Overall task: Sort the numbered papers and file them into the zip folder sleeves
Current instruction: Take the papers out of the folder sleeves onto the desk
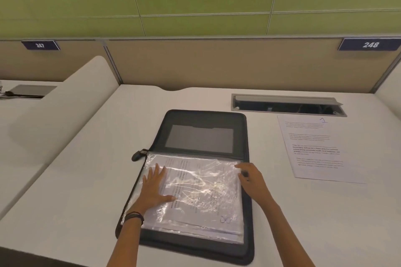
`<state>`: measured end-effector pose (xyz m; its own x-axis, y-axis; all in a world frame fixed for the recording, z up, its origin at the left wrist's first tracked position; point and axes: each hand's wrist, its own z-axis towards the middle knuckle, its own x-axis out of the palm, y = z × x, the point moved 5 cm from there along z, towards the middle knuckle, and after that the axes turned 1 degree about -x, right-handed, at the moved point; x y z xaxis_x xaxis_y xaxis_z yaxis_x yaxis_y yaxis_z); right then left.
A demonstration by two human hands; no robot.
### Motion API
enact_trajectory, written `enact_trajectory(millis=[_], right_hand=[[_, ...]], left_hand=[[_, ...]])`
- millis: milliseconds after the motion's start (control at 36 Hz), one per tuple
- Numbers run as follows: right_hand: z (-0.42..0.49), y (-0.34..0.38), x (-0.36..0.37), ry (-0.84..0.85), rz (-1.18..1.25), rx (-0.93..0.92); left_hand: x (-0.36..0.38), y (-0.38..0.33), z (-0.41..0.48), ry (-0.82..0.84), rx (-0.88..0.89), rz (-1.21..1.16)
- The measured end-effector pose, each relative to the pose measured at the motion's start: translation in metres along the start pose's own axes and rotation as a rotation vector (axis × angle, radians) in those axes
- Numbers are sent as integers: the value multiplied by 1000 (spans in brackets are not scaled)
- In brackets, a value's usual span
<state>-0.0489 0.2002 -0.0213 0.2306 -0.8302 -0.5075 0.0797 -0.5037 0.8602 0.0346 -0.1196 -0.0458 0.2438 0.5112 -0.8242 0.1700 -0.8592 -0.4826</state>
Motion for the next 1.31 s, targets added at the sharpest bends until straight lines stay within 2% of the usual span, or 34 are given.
enact_trajectory(millis=[83, 278, 444, 583, 861, 944, 1083, 1222, 1306], right_hand=[[3, -3, -5, -31, -33, 35], [6, 3, -2, 115, 107, 60], [5, 18, 0, 215, 217, 99], [5, 31, -1, 278, 306, 123], [23, 46, -18, 115, 577, 85], [29, 44, -18, 79, 590, 95], [34, 42, -19, 42, 659, 104], [34, 34, -22, 14, 720, 169], [32, 28, -24, 10, 732, 200]], left_hand=[[-3, 3, 3, -68, -9, 1], [-17, 11, 12, -244, -174, -16], [-25, 16, 17, -277, -168, -69], [-36, 22, 22, -344, -228, -115], [-71, 29, 16, -575, -240, -519], [-85, 33, 15, -582, -277, -577], [-102, 23, 13, -503, -235, -946], [-100, 27, 26, -284, -233, -1268], [-103, 23, 34, -222, -202, -1375]])
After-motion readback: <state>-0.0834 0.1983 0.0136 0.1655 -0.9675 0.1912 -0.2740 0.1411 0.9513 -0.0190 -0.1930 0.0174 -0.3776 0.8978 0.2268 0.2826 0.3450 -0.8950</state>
